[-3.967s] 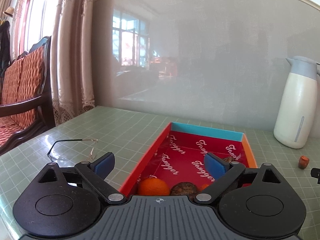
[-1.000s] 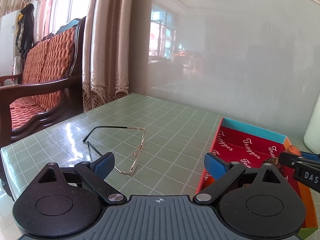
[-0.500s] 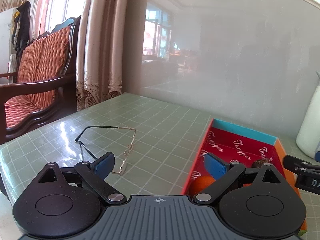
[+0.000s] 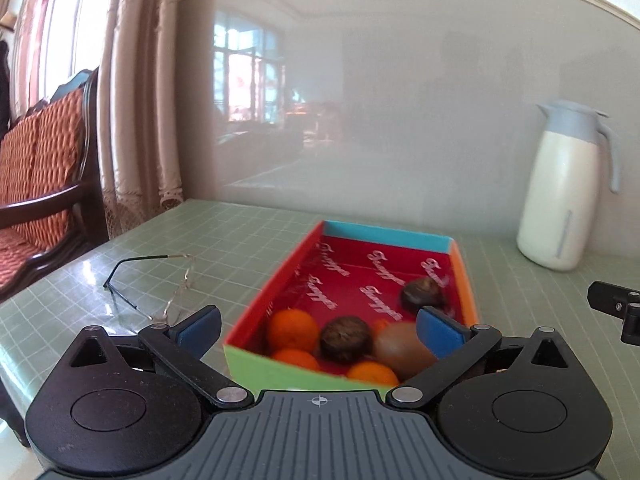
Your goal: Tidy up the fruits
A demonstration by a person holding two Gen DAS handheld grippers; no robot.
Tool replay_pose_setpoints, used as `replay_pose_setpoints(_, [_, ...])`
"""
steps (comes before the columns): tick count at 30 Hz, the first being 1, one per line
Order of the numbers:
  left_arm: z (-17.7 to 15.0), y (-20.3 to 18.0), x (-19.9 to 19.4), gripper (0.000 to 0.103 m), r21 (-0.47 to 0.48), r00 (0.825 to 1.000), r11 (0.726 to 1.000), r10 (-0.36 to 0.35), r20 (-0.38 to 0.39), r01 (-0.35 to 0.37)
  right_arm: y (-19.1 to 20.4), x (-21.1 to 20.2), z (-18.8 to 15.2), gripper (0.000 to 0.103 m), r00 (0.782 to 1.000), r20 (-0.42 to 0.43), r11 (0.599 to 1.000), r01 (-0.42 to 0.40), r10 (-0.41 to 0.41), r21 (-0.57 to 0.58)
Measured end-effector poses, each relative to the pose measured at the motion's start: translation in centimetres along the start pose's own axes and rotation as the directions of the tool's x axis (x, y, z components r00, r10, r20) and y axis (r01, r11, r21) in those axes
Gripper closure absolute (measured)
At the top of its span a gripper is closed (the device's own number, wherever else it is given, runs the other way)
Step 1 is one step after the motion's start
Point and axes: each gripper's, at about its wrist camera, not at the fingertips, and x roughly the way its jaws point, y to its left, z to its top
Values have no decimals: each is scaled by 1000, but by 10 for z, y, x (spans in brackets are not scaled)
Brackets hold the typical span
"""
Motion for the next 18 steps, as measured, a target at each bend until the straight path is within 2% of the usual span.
replay_pose_setpoints(4, [-9, -5, -31, 0, 5, 999, 999, -33, -1, 33, -8, -27, -17, 2, 1000, -26, 1000, 7, -8, -15])
replay_pose_setpoints(10, [-22, -12, -73, 0, 74, 999, 997, -36, 20, 35, -13, -63, -24, 2, 1000, -1, 999, -11, 12, 34])
replay_pose_setpoints(13, [-24, -6, -84, 0, 72, 999, 996, -50, 22, 49, -10, -79, -29, 2, 1000, 15, 999, -20, 19, 31])
replay_pose_setpoints(18, [-25, 1, -85, 0, 42, 995, 994, -100, 21, 99, 5, -94, -35, 1, 998, 60, 999, -4, 7, -48])
